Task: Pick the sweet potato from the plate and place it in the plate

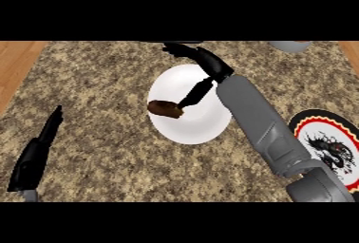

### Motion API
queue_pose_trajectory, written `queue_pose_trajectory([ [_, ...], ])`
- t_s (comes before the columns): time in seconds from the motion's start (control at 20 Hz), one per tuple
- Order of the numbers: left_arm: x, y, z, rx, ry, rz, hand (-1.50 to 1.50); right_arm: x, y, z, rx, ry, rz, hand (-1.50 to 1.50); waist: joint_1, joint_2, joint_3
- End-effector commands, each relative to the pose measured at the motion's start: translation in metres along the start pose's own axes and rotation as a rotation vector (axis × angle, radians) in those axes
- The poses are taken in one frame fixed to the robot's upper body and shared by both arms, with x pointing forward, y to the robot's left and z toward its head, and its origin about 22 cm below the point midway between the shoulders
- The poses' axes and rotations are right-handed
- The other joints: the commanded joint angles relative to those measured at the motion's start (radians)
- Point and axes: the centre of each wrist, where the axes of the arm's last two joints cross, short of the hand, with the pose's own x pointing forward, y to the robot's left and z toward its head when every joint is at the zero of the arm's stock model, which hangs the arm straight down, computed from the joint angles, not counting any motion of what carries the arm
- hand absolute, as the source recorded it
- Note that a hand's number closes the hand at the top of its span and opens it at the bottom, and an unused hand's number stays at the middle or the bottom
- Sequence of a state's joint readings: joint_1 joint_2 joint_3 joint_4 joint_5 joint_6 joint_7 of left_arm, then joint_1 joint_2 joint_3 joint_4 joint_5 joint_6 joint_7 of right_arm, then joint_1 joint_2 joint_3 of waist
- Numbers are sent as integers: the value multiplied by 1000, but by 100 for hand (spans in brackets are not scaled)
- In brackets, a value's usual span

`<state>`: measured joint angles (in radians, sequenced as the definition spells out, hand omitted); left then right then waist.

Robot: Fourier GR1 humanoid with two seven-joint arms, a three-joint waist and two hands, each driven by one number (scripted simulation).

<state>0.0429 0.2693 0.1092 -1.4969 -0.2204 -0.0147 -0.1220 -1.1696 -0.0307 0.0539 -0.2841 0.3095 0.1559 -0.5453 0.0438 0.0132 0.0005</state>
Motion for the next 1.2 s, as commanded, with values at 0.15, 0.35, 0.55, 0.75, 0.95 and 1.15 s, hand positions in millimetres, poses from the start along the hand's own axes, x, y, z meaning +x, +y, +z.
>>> queue_pose_trajectory([
  [0.15, -4, 1, 4, 5, 3, -12, 0, -4, -74, 27, -175, 40, -238, -150, 3, 7, 0],
  [0.35, 5, 4, -7, -7, -24, 6, 0, -27, -112, 72, -218, -16, -313, -150, 22, 21, 2],
  [0.55, 8, -1, -17, -5, -36, -12, 0, -30, -131, 89, -233, -53, -303, -150, 38, 31, 2],
  [0.75, 7, -1, -10, -45, -67, 15, 0, -35, -153, 116, -243, -92, -246, -150, 66, 42, 4],
  [0.95, 18, -6, -16, -44, -64, 15, 0, -35, -171, 136, -233, -89, -241, -150, 67, 42, 6],
  [1.15, 16, -6, -16, -59, -83, 19, 0, -30, -179, 136, -258, -67, -232, -150, 84, 47, 6],
])
